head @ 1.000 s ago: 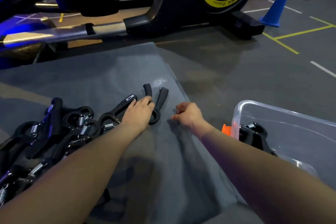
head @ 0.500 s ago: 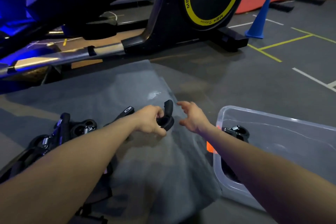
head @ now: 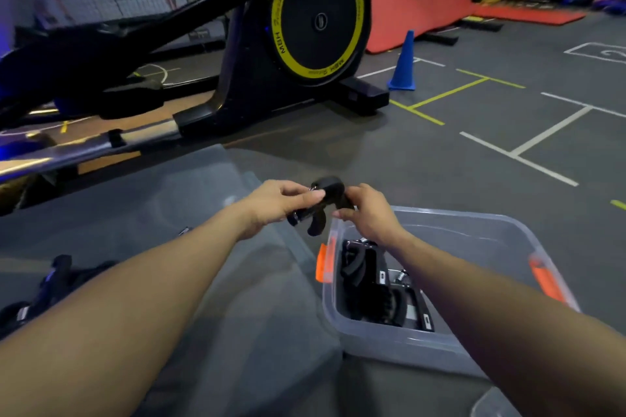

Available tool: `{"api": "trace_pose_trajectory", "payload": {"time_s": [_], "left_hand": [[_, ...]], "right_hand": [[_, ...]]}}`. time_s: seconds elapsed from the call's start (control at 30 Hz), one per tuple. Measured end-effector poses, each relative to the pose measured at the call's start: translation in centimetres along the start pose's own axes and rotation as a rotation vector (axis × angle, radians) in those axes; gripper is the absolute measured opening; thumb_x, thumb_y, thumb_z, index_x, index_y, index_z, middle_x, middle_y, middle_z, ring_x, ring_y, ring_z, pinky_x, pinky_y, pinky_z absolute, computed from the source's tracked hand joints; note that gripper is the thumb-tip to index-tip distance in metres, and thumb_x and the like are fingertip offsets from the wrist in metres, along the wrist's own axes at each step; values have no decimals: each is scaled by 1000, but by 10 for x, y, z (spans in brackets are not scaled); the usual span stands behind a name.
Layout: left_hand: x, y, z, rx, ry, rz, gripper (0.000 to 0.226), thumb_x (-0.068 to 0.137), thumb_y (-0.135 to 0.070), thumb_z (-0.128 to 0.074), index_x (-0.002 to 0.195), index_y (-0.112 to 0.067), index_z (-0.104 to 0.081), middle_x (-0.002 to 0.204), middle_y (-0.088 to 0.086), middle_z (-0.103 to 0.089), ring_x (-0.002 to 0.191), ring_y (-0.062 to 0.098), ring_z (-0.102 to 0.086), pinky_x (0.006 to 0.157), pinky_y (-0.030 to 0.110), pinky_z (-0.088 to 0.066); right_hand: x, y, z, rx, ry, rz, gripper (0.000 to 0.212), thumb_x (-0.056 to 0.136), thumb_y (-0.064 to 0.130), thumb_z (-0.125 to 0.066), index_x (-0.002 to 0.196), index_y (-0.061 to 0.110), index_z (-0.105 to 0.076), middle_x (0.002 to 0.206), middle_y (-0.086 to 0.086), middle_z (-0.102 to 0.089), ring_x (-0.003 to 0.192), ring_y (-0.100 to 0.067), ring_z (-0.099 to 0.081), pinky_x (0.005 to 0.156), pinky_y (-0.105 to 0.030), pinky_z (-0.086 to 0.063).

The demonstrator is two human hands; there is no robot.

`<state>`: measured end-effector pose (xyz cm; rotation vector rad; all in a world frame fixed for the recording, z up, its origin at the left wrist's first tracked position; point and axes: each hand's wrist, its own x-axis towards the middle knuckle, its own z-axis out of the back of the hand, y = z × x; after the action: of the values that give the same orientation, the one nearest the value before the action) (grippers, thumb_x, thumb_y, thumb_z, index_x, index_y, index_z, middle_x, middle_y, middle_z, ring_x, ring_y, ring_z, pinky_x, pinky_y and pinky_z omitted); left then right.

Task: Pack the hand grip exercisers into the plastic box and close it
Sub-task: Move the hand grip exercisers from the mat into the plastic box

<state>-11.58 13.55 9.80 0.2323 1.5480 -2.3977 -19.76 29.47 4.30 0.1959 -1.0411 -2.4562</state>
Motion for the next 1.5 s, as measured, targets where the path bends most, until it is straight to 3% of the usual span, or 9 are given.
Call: {"api": "trace_pose_trajectory", "payload": {"time_s": [0.1,0.23,0.43,0.57,0.63,0.8,1.0,1.27,1.5], "left_hand": [[8,-7,-26,-159,-155,-16,28,77,-27,-73,103,-21,-63,92,-5,-64,80,3,-58,67,16,-42],[19,2,-68,-251,-225,22,49,77,-8,-74,122,-6,-54,114,9,-64,99,14,-58,88,24,-43],[33,9,-122,-244,-194,-38,41,82,11,-60,122,6,-56,120,22,-62,96,16,-54,75,8,-49],[44,9,-141,-407,-131,74,38,85,7,-58,123,4,-56,119,21,-62,92,21,-59,93,38,-49],[49,10,-151,-463,-72,123,39,87,7,-56,125,4,-53,114,20,-62,81,18,-60,85,28,-49],[64,20,-171,-464,7,162,40,88,5,-56,127,4,-51,114,18,-60,90,21,-59,87,30,-49],[90,48,-180,173,11,64,51,83,-18,-68,129,-7,-50,127,9,-56,120,25,-53,109,37,-38],[100,52,-181,707,-75,-159,66,82,-22,-68,139,-18,-38,145,-1,-36,133,23,-36,109,34,-32],[115,58,-170,924,-181,-258,72,92,-23,-55,150,-19,-12,159,-4,-7,148,17,-6,120,33,-4]], "right_hand": [[-4,-18,16,87,-46,-96,14,82,17,-69,73,21,-58,85,-13,-68,75,-25,-67,77,-37,-54],[-13,-38,28,261,-75,-230,17,85,19,-66,99,11,-64,82,-7,-69,74,-25,-69,81,-43,-57],[-28,-67,37,417,-82,-315,24,83,13,-67,106,12,-61,76,-3,-61,79,-26,-62,89,-49,-54],[-40,-84,46,437,-134,-366,51,75,1,-74,121,8,-56,79,-2,-61,67,-15,-61,65,-26,-56],[-44,-92,48,398,-174,-383,51,73,-2,-74,120,8,-56,80,-1,-58,61,-8,-56,49,-12,-46],[-51,-112,46,373,-217,-466,35,76,-8,-68,108,5,-61,70,2,-56,51,-9,-57,40,-11,-46],[-53,-149,41,287,-160,-698,31,59,0,-77,71,21,-58,78,-12,-70,71,-36,-71,72,-51,-58],[-52,-172,32,168,-64,-846,29,65,1,-76,62,19,-54,63,-7,-64,70,-32,-72,76,-41,-60],[-50,-193,10,174,-34,-883,26,65,4,-76,60,18,-56,66,-10,-68,66,-31,-70,65,-34,-58]]}}
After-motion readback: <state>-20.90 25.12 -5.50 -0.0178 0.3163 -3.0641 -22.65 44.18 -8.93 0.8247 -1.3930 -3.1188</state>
